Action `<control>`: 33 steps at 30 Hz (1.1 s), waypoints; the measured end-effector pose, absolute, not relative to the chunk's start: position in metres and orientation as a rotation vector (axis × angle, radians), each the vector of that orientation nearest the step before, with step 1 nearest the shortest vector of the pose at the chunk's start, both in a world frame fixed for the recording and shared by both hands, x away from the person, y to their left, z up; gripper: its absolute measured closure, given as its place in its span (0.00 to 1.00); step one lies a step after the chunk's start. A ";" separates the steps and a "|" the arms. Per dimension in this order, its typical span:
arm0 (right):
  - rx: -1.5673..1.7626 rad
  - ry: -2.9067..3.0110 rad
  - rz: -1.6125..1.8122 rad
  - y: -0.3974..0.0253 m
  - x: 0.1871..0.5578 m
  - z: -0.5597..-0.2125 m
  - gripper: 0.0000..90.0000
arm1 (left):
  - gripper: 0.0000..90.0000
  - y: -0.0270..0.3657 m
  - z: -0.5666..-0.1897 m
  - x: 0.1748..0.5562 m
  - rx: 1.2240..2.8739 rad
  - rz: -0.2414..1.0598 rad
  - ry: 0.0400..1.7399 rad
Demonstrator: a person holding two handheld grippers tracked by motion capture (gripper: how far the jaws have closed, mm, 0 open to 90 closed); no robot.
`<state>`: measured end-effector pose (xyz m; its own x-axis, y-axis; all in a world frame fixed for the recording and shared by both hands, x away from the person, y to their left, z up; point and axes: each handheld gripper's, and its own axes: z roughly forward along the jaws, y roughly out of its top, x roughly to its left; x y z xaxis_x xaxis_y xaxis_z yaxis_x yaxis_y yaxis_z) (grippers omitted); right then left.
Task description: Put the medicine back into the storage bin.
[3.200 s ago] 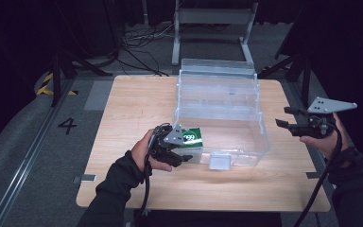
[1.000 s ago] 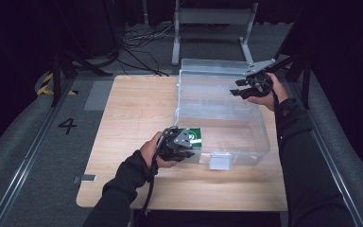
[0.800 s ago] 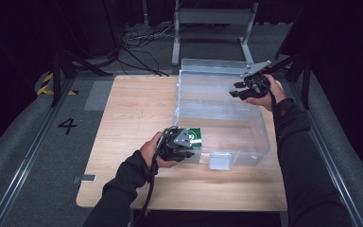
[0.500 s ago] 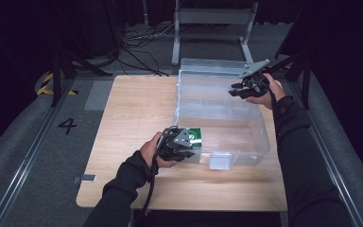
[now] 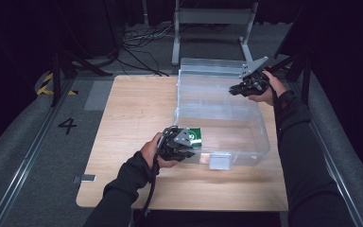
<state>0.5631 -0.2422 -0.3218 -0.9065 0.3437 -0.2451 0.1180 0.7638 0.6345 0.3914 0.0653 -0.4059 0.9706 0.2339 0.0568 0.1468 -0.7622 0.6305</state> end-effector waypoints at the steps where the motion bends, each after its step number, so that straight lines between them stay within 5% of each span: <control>1: 0.349 2.615 0.906 -0.242 0.562 -0.321 0.94 | 0.87 0.066 -0.406 0.392 2.453 0.165 0.266; 33: 0.188 2.670 0.840 -0.240 0.526 -0.291 1.00 | 0.85 0.066 -0.407 0.393 2.449 0.139 0.267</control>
